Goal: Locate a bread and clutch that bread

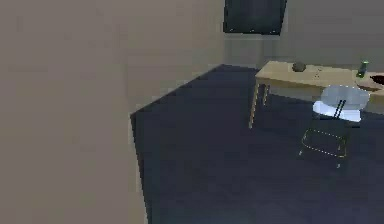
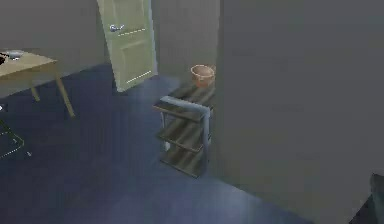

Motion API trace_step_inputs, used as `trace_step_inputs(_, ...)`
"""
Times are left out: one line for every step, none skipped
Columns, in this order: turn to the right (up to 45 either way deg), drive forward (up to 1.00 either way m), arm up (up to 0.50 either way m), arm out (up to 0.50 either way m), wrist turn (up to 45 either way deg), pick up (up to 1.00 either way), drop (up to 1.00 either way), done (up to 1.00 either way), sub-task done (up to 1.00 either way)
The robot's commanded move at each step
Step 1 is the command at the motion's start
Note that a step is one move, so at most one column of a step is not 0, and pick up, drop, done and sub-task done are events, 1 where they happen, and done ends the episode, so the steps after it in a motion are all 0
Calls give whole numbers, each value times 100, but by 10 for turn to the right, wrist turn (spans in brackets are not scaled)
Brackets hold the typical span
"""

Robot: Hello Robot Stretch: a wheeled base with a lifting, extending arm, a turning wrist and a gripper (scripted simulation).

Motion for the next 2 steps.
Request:
trace_step_inputs(450,0,0,0,0,0,0,0,0)
trace_step_inputs(120,0,0,0,0,0,0,0,0)
